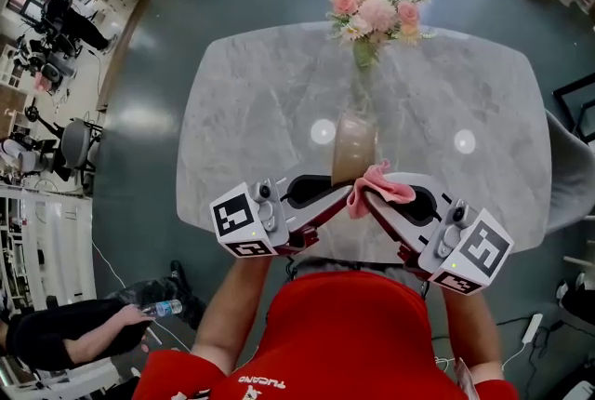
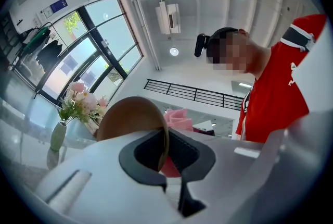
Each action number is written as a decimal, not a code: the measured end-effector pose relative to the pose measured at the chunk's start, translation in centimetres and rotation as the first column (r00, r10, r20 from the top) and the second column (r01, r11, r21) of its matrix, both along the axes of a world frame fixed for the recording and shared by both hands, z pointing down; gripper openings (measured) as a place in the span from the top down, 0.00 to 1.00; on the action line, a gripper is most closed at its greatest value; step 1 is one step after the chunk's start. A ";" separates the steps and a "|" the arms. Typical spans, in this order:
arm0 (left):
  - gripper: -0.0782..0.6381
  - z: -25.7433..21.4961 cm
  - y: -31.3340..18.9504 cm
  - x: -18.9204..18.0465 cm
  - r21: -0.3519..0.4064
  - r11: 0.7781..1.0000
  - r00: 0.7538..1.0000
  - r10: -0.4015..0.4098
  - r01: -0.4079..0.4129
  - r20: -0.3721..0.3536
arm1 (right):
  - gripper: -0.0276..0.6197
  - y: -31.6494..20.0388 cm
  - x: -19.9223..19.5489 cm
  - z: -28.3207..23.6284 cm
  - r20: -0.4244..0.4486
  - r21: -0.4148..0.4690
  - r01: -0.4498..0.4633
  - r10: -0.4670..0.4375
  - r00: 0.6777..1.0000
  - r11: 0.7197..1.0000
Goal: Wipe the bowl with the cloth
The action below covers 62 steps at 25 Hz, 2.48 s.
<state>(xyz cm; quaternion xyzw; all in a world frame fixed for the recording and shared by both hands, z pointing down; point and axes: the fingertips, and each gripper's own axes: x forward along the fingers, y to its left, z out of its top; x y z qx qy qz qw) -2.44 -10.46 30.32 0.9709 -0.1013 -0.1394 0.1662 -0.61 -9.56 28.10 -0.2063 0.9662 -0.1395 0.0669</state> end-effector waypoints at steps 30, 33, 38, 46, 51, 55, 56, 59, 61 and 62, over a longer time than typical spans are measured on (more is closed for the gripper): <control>0.87 3.3 3.4 1.9 0.121 0.982 0.935 0.095 -0.144 0.341 | 0.92 -6.8 2.2 -0.2 -0.116 0.058 -0.166 0.172 0.978 0.984; 0.87 3.8 3.2 1.9 0.128 0.982 0.922 0.080 -0.138 0.380 | 0.92 -6.6 2.7 0.1 -0.110 0.028 -0.169 0.171 0.979 0.985; 0.87 3.5 3.4 2.2 0.152 0.975 0.919 0.094 -0.163 0.383 | 0.92 -6.1 2.7 0.2 -0.144 0.055 -0.153 0.160 0.977 0.987; 0.87 3.8 3.8 2.6 0.185 0.958 0.894 0.124 -0.221 0.430 | 0.92 -9.4 3.8 2.1 -0.193 0.054 -0.231 0.237 0.952 0.971; 0.87 4.8 3.0 3.0 0.212 0.955 0.863 0.077 -0.208 0.500 | 0.92 -9.1 4.6 1.8 -0.244 0.132 -0.281 0.306 0.920 0.951; 0.87 6.9 0.6 3.2 0.226 0.958 0.807 0.007 -0.174 0.590 | 0.92 -9.0 5.4 1.4 -0.243 0.176 -0.317 0.353 0.904 0.932; 0.87 7.7 0.0 3.2 0.240 0.954 0.780 -0.011 -0.179 0.626 | 0.92 -8.9 5.6 1.2 -0.244 0.185 -0.324 0.363 0.899 0.928; 0.87 10.9 -2.1 3.1 0.254 0.949 0.665 -0.067 -0.189 0.744 | 0.92 -8.7 6.3 1.1 -0.249 0.204 -0.344 0.388 0.888 0.917; 0.87 13.0 -3.4 2.9 0.262 0.943 0.576 -0.100 -0.206 0.811 | 0.92 -8.3 6.7 1.4 -0.254 0.207 -0.354 0.400 0.881 0.912; 0.87 13.9 -4.0 2.8 0.267 0.939 0.533 -0.114 -0.219 0.838 | 0.92 -8.1 6.8 1.6 -0.258 0.208 -0.358 0.404 0.877 0.910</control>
